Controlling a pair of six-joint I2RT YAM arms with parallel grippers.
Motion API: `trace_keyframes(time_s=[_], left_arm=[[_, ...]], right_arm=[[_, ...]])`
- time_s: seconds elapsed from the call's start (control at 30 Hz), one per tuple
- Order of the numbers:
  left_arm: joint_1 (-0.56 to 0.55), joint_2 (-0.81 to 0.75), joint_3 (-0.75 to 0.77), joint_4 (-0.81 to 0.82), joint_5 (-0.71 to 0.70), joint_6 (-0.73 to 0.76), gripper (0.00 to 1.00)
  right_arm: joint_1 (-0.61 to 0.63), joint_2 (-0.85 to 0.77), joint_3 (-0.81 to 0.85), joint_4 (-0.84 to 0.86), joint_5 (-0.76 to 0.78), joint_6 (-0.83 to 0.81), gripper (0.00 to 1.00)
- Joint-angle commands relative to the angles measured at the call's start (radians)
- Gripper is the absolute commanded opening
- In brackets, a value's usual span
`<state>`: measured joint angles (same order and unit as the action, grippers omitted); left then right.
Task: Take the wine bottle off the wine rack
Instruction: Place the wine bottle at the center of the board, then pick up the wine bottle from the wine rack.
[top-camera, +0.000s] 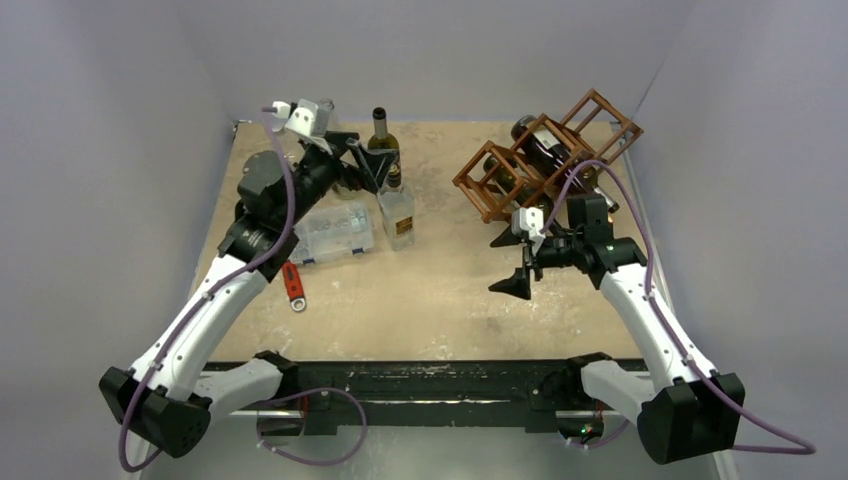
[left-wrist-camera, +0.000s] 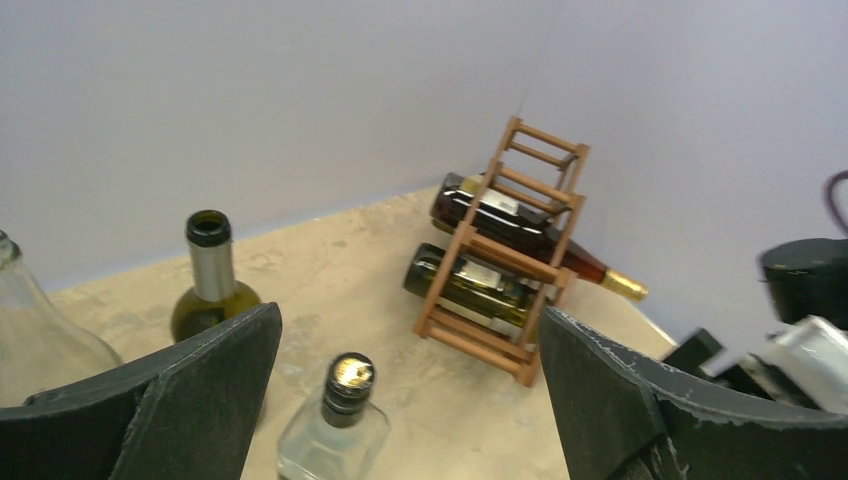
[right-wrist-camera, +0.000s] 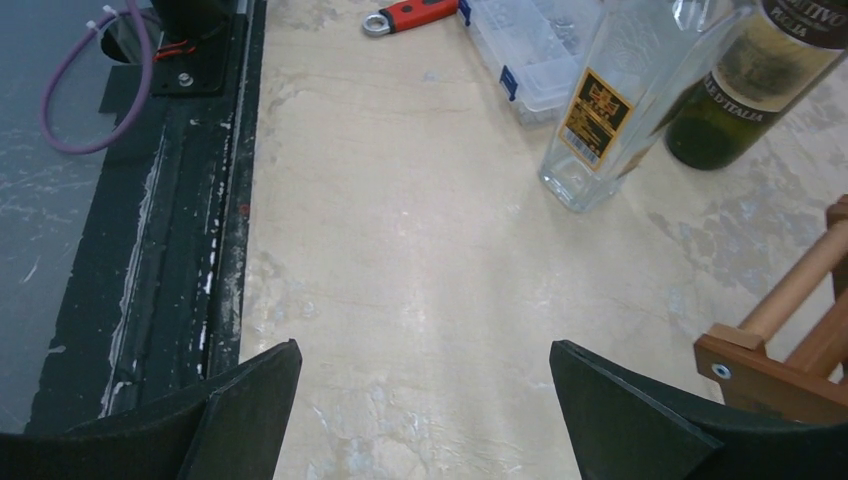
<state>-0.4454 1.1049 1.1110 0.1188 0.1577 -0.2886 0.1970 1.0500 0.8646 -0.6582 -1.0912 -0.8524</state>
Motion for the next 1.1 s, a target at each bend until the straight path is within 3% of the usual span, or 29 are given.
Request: trace_keyframes(time_s=[0.0, 0.27, 0.47, 0.87, 1.07], left_arm=[[0.008, -0.096, 0.087, -0.223, 0.123, -0.175, 1.00], [0.007, -0.201, 0.226, -0.449, 0.099, -0.501, 1.00], [-0.004, -0.258, 0.297, -0.593, 0.042, -0.641, 1.00], [-0.151, -0.286, 0.414, -0.710, -0.081, -0.655, 1.00], [-0.173, -0.279, 0.434, -0.739, -0.106, -0.659, 1.00]], right_arm=[[-0.052, -0.039, 0.051, -0.034, -0.041, -0.030, 0.99], [-0.135, -0.058, 0.062, -0.041, -0.097, -0.027, 0.99], [-0.175, -0.036, 0.063, -0.039, -0.094, -0.016, 0.99], [-0.274, 0.032, 0.063, -0.055, -0.067, -0.010, 0.99], [-0.286, 0.040, 0.061, -0.055, -0.068, -0.010, 0.99]])
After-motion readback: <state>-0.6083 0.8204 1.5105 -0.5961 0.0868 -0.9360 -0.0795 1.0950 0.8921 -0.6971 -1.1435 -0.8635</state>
